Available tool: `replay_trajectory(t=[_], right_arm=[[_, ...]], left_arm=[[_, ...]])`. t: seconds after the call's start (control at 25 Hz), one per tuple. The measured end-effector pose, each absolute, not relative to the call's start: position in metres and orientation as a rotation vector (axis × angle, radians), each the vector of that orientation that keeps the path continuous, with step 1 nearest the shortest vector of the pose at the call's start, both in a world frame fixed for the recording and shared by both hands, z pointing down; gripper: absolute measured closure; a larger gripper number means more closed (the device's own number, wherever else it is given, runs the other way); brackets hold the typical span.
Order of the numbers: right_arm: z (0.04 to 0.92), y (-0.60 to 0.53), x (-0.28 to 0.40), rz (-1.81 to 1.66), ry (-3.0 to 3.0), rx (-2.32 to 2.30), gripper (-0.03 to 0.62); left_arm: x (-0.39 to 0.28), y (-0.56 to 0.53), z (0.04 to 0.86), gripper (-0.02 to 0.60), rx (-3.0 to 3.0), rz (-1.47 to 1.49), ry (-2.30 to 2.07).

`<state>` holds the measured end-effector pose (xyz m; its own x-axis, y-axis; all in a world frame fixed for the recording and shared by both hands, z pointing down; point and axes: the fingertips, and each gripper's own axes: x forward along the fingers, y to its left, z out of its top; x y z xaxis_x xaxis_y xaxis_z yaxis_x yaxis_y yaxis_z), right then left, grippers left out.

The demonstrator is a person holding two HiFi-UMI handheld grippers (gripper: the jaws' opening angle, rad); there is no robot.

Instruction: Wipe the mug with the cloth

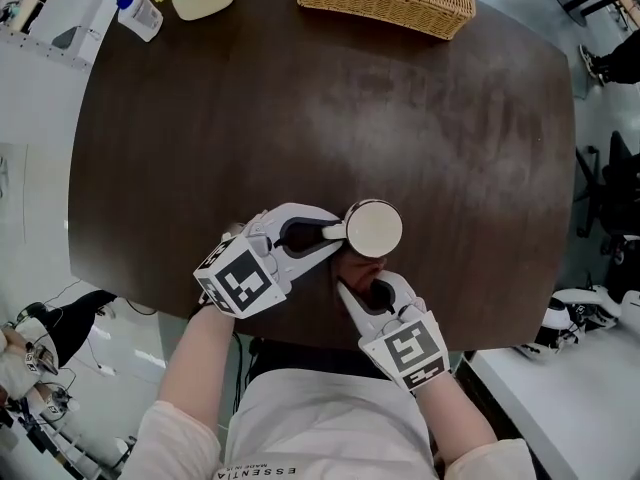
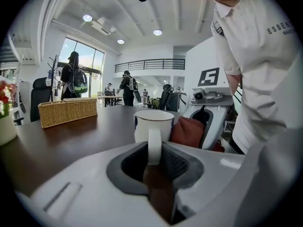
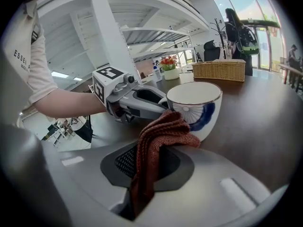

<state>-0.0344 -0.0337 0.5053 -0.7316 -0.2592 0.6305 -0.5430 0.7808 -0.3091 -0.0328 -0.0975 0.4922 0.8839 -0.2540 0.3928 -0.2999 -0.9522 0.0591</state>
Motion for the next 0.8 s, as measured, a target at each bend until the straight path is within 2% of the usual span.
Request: replay_trajectory(t=[0.4,0.8], right_arm=[[0.495,-0.038,-0.069,0.548,-2.441,0.487,0.516],[0.519,-0.052,-0.028,0.758,-2.344,0.630,0.513]], left_arm=[[-0.041,-0.095,0.496,0.502,2.956,0.655,-0.320],[-0.044,-0.091,0.495,0.503,2.990,0.701,-0.159]])
